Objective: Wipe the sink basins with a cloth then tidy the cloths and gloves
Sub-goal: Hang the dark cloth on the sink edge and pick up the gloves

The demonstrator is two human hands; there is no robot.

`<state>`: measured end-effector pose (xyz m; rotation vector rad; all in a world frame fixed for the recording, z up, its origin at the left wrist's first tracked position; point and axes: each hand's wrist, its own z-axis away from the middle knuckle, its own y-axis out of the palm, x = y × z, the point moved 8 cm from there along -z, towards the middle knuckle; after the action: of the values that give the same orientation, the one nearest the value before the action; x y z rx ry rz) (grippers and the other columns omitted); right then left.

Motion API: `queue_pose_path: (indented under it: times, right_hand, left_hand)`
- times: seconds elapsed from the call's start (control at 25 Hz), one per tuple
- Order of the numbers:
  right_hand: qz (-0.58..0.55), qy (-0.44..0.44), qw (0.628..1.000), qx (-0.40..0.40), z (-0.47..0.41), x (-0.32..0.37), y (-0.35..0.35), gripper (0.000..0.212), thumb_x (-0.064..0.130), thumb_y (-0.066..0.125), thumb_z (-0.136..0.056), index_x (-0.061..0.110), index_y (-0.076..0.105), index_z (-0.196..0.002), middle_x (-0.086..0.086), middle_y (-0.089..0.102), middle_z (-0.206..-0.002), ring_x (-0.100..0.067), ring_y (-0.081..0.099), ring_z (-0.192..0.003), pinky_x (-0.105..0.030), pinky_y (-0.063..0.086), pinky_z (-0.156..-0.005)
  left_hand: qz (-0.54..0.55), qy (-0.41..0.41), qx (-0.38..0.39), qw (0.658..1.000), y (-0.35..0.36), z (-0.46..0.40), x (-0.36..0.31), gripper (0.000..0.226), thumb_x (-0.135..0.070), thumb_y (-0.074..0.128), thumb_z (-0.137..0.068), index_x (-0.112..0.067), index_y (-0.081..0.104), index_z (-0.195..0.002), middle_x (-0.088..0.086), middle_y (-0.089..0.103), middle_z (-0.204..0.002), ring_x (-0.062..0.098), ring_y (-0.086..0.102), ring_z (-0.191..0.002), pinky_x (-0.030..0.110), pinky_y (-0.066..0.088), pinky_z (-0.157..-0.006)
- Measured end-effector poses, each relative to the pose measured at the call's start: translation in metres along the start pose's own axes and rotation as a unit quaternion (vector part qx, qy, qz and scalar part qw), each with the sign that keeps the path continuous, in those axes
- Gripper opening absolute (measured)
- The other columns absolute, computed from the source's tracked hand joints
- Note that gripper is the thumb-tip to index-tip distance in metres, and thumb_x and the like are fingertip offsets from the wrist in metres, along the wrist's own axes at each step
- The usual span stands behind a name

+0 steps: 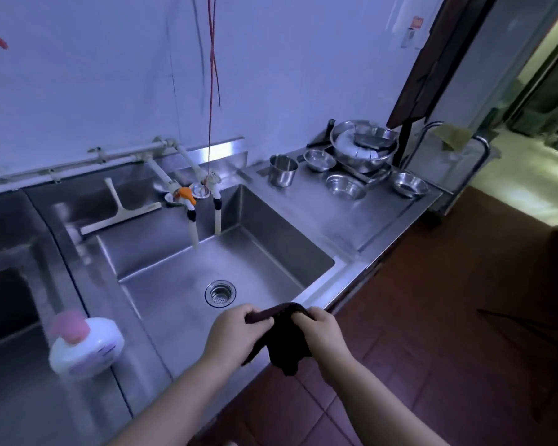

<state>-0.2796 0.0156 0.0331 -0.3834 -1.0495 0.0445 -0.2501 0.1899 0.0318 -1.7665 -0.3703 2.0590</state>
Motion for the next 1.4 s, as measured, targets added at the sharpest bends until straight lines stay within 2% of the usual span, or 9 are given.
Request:
queue_pose_path:
  times: [0.16,0.28,0.4,0.56,0.68,0.8,1.16,1.28,1.4]
  right_hand:
    - [-0.084,0.014,0.992,0.098,-0.061,0.036,0.015,0.028,0.021,0.057,-0.087,-0.004,0.054,-0.099,-0.022,0.060,-0.081,-0.032,0.060,-0.069,-0.045,0.054,-0.073]
    - [-0.083,0.027,0.988,0.127,-0.101,0.050,0.027,0.040,0.030,0.066,-0.081,-0.003,0.054,-0.099,-0.026,0.064,-0.082,-0.034,0.062,-0.064,-0.044,0.054,-0.070]
    - [-0.023,0.047,0.990,0.133,-0.151,0.049,0.043,0.036,0.021,0.070,-0.077,-0.005,0.058,-0.099,-0.025,0.068,-0.084,-0.035,0.066,-0.068,-0.046,0.057,-0.070]
    - [0.019,0.090,0.975,0.204,-0.212,0.038,0.082,0.017,-0.006,0.051,-0.081,-0.009,0.056,-0.097,-0.031,0.064,-0.082,-0.036,0.063,-0.068,-0.048,0.055,-0.067]
    - [0.092,0.089,0.963,0.239,-0.267,0.035,0.101,0.017,-0.011,0.047,-0.081,-0.005,0.054,-0.094,-0.020,0.060,-0.075,-0.030,0.059,-0.063,-0.039,0.051,-0.057]
    - [0.191,0.068,0.945,0.259,-0.330,0.026,0.116,0.023,-0.011,0.046,-0.081,-0.003,0.053,-0.101,-0.022,0.060,-0.084,-0.032,0.060,-0.072,-0.040,0.052,-0.061]
    - [0.331,-0.089,0.909,0.236,-0.441,0.026,0.209,0.017,0.007,0.048,-0.086,0.005,0.054,-0.102,-0.018,0.067,-0.091,-0.035,0.063,-0.085,-0.038,0.050,-0.071]
    - [0.381,-0.187,0.854,0.300,-0.450,0.006,0.250,0.034,0.010,0.051,-0.091,0.011,0.049,-0.125,-0.015,0.054,-0.130,-0.032,0.054,-0.112,-0.033,0.045,-0.084]
    - [0.476,-0.233,0.755,0.387,-0.451,-0.042,0.282,0.067,0.016,0.057,-0.092,0.006,0.021,-0.148,-0.012,0.005,-0.159,-0.026,0.013,-0.145,-0.033,0.022,-0.114]
  left_hand:
    - [0.043,-0.027,0.066,0.997,0.017,-0.066,-0.032,0.045,-0.048,0.053,-0.086,-0.011,0.058,-0.062,0.000,0.060,-0.046,0.017,0.056,-0.043,0.026,0.042,-0.047]
    - [0.153,-0.093,0.139,0.974,0.034,-0.097,-0.032,0.067,-0.059,0.034,-0.091,-0.001,0.066,-0.079,0.020,0.070,-0.067,0.032,0.064,-0.063,0.037,0.052,-0.065]
    - [0.164,-0.164,0.135,0.963,0.037,-0.127,-0.005,0.064,-0.061,0.024,-0.094,-0.015,0.070,-0.095,0.019,0.073,-0.087,0.024,0.064,-0.073,0.026,0.051,-0.068]
    - [0.175,-0.219,0.054,0.959,0.022,-0.158,0.039,0.040,-0.057,0.038,-0.091,-0.029,0.066,-0.098,0.004,0.071,-0.099,0.020,0.065,-0.090,0.027,0.050,-0.083]
    - [0.194,-0.284,-0.089,0.935,0.002,-0.169,0.075,0.040,-0.053,0.043,-0.076,-0.019,0.064,-0.083,0.001,0.064,-0.085,0.016,0.056,-0.076,0.028,0.042,-0.072]
    - [0.207,-0.344,-0.195,0.895,0.000,-0.169,0.113,0.025,-0.033,0.052,-0.093,-0.018,0.061,-0.075,0.001,0.063,-0.079,0.016,0.056,-0.070,0.028,0.040,-0.069]
    - [0.173,-0.418,-0.261,0.853,0.040,-0.154,0.190,0.029,-0.008,0.052,-0.093,-0.025,0.060,-0.070,-0.003,0.064,-0.073,0.016,0.059,-0.069,0.030,0.044,-0.069]
    - [0.157,-0.433,-0.259,0.849,0.042,-0.154,0.214,0.024,-0.007,0.053,-0.092,-0.023,0.061,-0.075,0.008,0.067,-0.081,0.023,0.062,-0.076,0.034,0.047,-0.073]
    - [0.149,-0.435,-0.258,0.850,0.039,-0.161,0.233,0.015,-0.008,0.055,-0.091,-0.020,0.063,-0.085,0.009,0.068,-0.087,0.025,0.063,-0.083,0.036,0.049,-0.078]
